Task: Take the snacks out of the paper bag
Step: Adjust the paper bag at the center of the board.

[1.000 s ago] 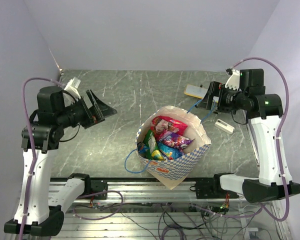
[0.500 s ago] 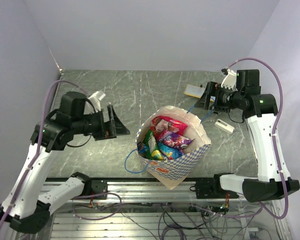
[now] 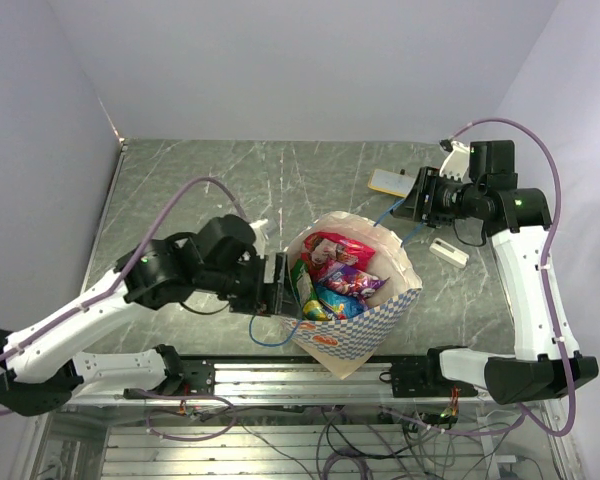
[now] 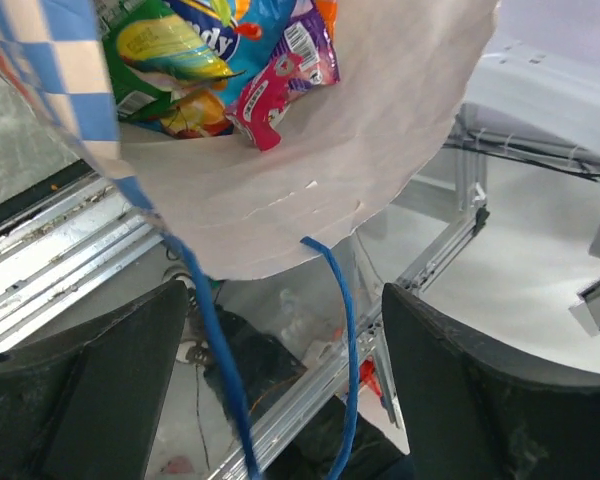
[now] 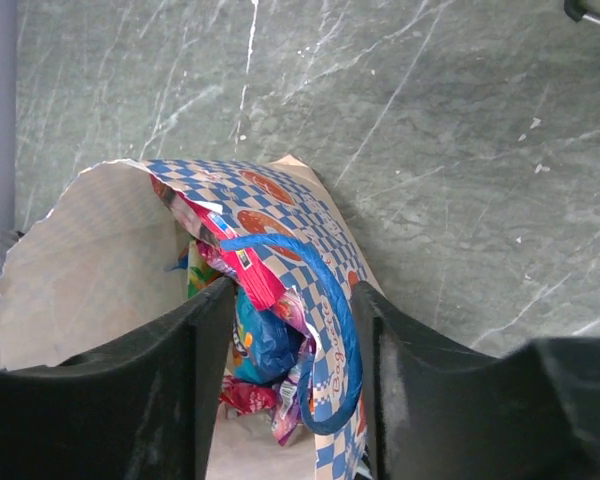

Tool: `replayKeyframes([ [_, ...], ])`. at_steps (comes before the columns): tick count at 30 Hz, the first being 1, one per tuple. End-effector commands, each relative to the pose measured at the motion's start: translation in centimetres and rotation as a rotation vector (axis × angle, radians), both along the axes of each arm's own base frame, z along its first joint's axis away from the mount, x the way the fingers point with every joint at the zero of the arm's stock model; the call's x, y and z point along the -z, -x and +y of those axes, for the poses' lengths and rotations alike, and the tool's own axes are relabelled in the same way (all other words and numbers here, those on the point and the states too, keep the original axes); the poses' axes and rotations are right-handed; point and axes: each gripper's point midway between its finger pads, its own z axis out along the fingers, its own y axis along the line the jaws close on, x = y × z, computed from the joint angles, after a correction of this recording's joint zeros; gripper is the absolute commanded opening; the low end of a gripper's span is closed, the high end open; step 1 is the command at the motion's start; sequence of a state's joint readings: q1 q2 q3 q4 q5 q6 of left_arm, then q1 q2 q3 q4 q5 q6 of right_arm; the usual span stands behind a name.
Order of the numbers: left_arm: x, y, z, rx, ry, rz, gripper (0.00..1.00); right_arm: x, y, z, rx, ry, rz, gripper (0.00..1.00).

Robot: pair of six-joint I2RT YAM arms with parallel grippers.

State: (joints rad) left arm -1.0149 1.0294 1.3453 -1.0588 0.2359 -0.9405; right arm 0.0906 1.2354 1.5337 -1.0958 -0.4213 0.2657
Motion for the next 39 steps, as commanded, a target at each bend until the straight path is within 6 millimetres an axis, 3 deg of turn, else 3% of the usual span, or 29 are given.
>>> replayKeyframes([
  [1,-0.1,0.8,-1.5,-0.028,-0.014,-0.005,0.86,-0.7,-0.6,-0.1,-0.004,-0.002,-0.041,0.44],
  [4,-0.3,0.4,-1.3,-0.043,-0.03,-0.027,0.69,-1.3,-0.9,-0.2,0.007,0.0,-0.061,0.3],
  [8,-0.6,-0.3,-2.0,-0.056,-0.041,-0.042,0.3,-2.2,-1.4,-0.2,0.029,-0.01,-0.089,0.11],
  [12,-1.7,-2.0,-3.4,-0.094,-0.012,-0.092,0.08,-3.5,-2.0,-0.9,0.08,0.0,-0.142,0.0],
  [21,-4.7,-6.4,-7.7,-0.122,-0.013,-0.228,0.07,-6.9,-3.2,-3.5,0.254,0.05,-0.269,0.0],
  [29,-7.2,-13.3,-8.1,-0.154,0.045,-0.257,0.07,-10.1,-3.0,-5.7,0.353,0.104,-0.374,0.0],
  [33,-6.8,-16.0,-8.2,-0.154,0.071,-0.235,0.07,-11.4,-2.9,-6.2,0.366,0.13,-0.412,0.0],
  [39,-4.9,-16.6,-8.7,-0.123,0.032,-0.214,0.07,-13.7,-3.3,-5.4,0.31,0.116,-0.459,0.0],
])
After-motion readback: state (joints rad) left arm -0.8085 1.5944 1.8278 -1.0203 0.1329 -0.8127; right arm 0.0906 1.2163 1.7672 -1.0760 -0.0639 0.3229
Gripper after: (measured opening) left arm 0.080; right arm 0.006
